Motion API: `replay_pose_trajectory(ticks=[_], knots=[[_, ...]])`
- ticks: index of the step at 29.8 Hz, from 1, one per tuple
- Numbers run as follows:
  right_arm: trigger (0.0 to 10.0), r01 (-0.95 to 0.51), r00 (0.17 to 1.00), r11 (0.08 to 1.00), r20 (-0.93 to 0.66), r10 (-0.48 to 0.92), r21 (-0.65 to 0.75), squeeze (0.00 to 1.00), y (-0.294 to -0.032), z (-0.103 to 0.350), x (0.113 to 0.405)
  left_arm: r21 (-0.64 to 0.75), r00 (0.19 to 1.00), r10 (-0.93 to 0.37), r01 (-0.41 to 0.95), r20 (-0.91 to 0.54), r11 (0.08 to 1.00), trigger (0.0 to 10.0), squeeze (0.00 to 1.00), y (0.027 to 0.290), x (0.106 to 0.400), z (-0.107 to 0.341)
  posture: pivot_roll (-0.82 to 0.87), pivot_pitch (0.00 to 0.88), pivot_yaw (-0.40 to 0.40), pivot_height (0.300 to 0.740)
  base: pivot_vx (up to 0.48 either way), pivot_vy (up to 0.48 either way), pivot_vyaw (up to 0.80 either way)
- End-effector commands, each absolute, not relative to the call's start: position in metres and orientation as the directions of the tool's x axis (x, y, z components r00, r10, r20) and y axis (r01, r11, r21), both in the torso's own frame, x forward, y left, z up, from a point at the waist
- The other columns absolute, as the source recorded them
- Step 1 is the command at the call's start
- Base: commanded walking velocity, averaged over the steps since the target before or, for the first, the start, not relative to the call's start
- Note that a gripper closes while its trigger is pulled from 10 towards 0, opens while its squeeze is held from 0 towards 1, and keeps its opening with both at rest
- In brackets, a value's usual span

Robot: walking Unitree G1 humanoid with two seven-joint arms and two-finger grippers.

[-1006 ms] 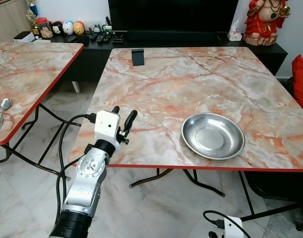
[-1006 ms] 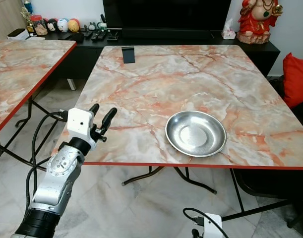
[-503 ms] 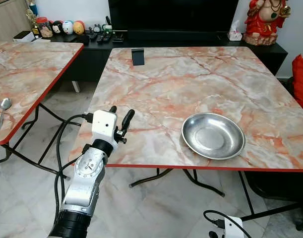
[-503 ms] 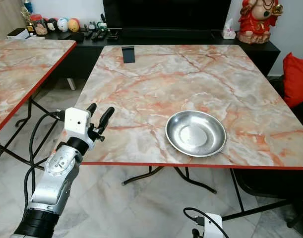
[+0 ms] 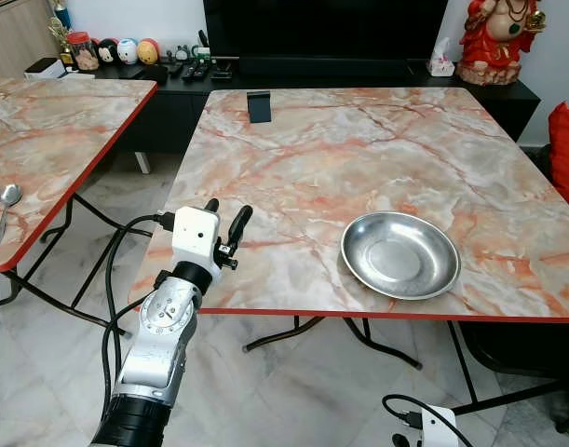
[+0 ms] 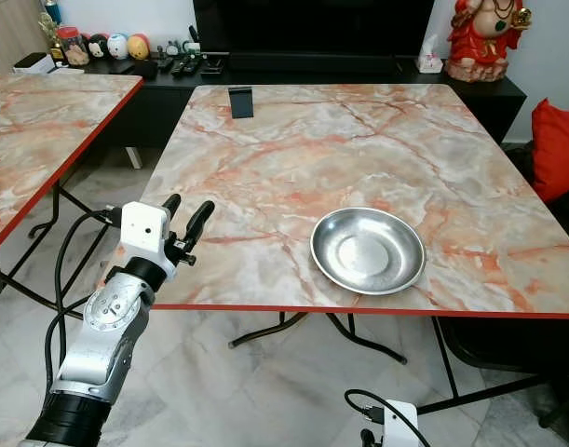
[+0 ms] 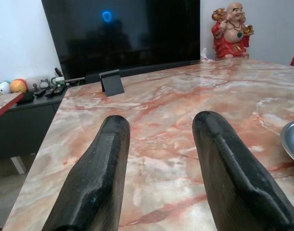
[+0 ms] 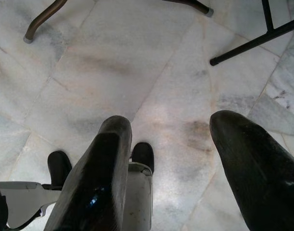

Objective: Setting the table

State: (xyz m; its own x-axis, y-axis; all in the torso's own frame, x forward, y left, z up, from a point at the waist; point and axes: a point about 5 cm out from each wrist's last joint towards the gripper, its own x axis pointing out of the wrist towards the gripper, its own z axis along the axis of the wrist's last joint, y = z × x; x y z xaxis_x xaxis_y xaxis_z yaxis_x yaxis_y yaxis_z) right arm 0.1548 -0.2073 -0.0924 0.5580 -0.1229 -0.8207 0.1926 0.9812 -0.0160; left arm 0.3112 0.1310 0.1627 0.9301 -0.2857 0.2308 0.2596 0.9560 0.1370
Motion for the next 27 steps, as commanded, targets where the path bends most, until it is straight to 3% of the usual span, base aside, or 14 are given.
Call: replay_pose_trajectory(ticks=[1, 27], knots=[[10.0, 0.206, 0.566, 0.978, -0.814, -0.129, -0.012, 0.00, -0.2089, -0.0912, 0.1568, 0.139, 0.930, -0.283, 0.255, 0.235, 0.957, 10.0, 0.00, 0.1324, 0.3106, 0.1646, 0.09, 0.000, -0.009, 0.740, 0.000, 0.000, 0.00], [10.0, 0.200, 0.562, 0.980, -0.818, -0.125, -0.012, 0.00, -0.2082, -0.0924, 0.1541, 0.127, 0.930, -0.289, 0.266, 0.227, 0.956, 10.0, 0.00, 0.1300, 0.3111, 0.1639, 0.09, 0.000, -0.006, 0.740, 0.000, 0.000, 0.00]])
